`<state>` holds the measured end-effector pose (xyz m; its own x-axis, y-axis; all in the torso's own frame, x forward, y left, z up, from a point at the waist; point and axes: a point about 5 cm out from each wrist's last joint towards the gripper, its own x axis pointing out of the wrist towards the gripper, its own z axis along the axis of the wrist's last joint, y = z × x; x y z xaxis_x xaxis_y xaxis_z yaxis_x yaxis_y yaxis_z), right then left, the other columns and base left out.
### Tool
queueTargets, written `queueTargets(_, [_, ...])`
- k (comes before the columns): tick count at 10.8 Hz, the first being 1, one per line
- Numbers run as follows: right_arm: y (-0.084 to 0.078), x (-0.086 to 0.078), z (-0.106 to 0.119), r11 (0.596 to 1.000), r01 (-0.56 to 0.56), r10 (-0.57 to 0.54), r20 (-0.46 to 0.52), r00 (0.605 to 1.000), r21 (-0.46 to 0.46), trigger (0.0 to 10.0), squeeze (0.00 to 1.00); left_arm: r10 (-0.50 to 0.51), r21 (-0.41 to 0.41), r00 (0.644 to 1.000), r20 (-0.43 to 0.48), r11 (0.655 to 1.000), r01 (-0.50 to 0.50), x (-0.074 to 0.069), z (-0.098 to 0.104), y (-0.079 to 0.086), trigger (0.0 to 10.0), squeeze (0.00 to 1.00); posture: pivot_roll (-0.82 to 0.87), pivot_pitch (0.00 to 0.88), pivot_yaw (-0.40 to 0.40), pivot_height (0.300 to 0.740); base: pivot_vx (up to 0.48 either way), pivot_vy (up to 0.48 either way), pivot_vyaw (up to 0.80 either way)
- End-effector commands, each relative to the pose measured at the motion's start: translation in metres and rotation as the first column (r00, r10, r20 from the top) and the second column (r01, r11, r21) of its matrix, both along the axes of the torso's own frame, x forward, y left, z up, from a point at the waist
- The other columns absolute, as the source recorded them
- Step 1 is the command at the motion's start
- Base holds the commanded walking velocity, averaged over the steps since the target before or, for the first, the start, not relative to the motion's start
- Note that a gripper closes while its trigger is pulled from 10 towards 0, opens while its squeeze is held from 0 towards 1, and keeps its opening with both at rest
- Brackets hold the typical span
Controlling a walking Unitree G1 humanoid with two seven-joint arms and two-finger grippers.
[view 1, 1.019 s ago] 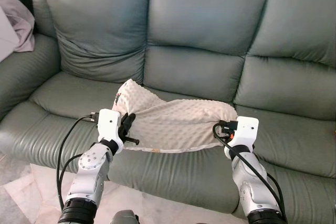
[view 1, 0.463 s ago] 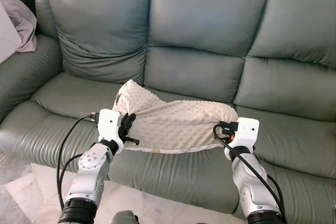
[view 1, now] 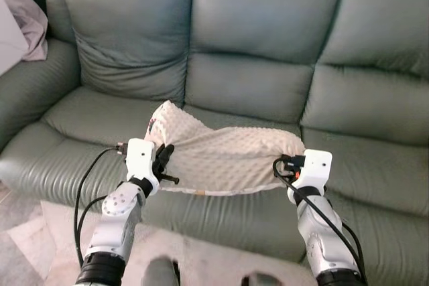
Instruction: Move the pillow to the sofa
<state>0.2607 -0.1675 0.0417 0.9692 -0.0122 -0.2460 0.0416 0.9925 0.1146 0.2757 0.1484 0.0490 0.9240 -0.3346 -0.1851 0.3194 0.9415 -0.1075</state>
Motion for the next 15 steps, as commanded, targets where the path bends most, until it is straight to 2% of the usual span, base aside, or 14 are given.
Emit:
queueTargets(1, [0.0012,0.0023,0.0073,1.0,-0.002,0.002,0.038,0.999,0.001,10.0,0.0,0.002,0.002,1.0,0.008,1.0,-0.002,0.002,0.0028,0.0003,10.0,0.0,-0.04,0.0,0.014,0.647,0.0,0.0,0.0])
queueTargets(10, [-0.0028,0.0042,0.0067,1.0,0.02,-0.02,0.035,0.999,-0.011,10.0,0.0,-0.028,0.007,0.999,0.022,1.0,0.028,0.0033,0.0038,-0.0008,10.0,0.0,-0.04,0.0,0.013,0.647,0.0,0.0,0.0])
queueTargets(15, [-0.0022,0.003,0.0055,1.0,0.021,-0.021,0.03,0.999,-0.012,10.0,0.0,-0.045,-0.004,0.999,0.021,0.999,0.045,0.002,0.0028,-0.0059,10.0,0.0,-0.04,0.0,0.018,0.647,0.295,0.0,0.0])
